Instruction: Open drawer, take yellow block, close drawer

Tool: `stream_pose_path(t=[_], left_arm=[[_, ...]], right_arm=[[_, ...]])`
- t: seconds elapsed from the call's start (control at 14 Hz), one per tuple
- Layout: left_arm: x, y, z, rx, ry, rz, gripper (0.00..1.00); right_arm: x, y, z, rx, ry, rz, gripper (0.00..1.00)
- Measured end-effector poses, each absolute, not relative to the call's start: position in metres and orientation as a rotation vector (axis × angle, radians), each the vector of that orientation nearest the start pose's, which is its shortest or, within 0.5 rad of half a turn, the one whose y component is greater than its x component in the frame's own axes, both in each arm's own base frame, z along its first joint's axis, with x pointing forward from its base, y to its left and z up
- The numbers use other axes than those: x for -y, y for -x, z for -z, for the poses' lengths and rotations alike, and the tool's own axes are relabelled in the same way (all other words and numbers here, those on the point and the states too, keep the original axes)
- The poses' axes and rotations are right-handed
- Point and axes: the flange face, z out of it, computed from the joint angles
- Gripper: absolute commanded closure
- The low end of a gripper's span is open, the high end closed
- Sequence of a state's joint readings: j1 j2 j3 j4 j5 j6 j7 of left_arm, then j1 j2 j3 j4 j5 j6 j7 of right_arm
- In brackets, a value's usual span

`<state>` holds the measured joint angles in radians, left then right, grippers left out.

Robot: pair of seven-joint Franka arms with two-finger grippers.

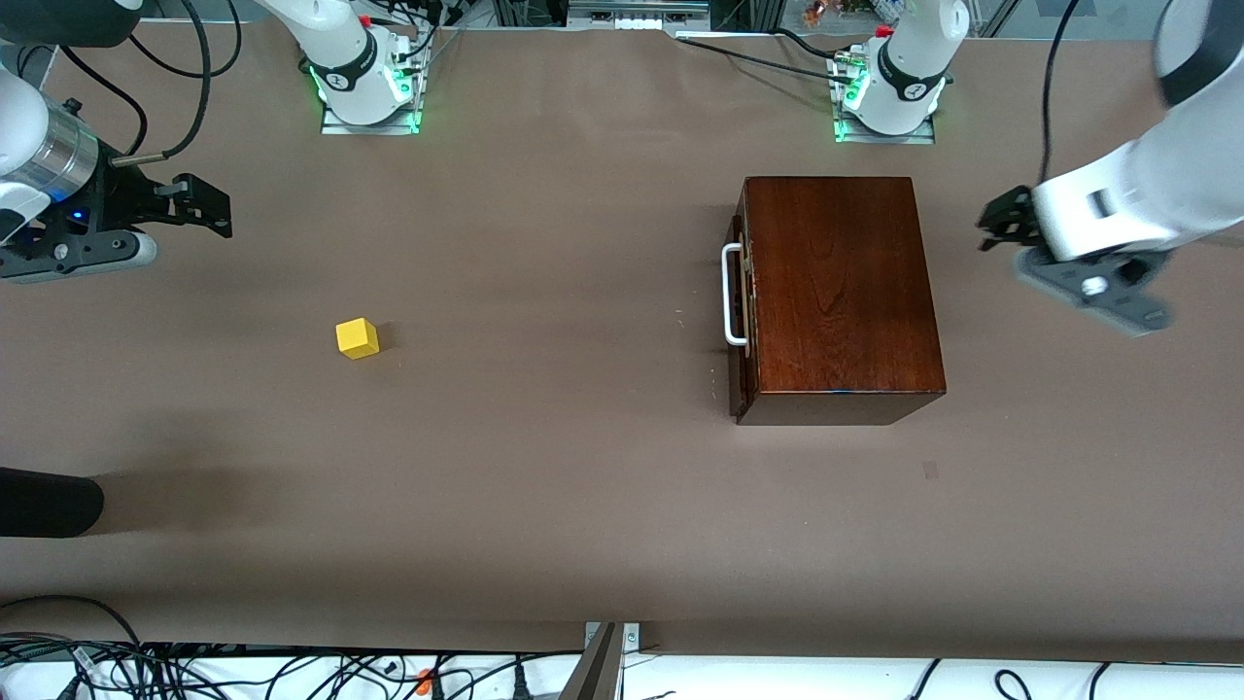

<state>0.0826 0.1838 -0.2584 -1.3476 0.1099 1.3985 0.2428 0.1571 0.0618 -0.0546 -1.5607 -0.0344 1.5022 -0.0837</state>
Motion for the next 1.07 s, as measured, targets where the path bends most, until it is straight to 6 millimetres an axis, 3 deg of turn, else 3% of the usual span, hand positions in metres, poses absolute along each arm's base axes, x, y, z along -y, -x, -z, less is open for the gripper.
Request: stream_pose_path(t=[0.14,0.29,0.5,0.71,1.07], left_arm=[[0.062,-0.573,-0.629,-0.366,3.036,-0.041,0.00],[0.048,-0.554,-0.630,-0.161,3.082,0.017,0.00],[0.045,-0.539,-0.618,-0.086,3.096,0.000,0.00],[0.038,-0.539,-0.606,-0.059,3.101,-0.020,0.00],[0.032,-0.539,-0.604,-0.027,3.101,-0.034,0.00]], right_arm=[[-0.054,-0.562,-0.589,0.291,3.161,-0.191,0.00],[-0.050,-0.562,-0.589,0.281,3.162,-0.192,0.00],[-0.047,-0.562,-0.589,0.273,3.163,-0.192,0.00],[-0.049,-0.562,-0.589,0.276,3.161,-0.192,0.00],[-0.055,-0.562,-0.589,0.294,3.159,-0.191,0.00]])
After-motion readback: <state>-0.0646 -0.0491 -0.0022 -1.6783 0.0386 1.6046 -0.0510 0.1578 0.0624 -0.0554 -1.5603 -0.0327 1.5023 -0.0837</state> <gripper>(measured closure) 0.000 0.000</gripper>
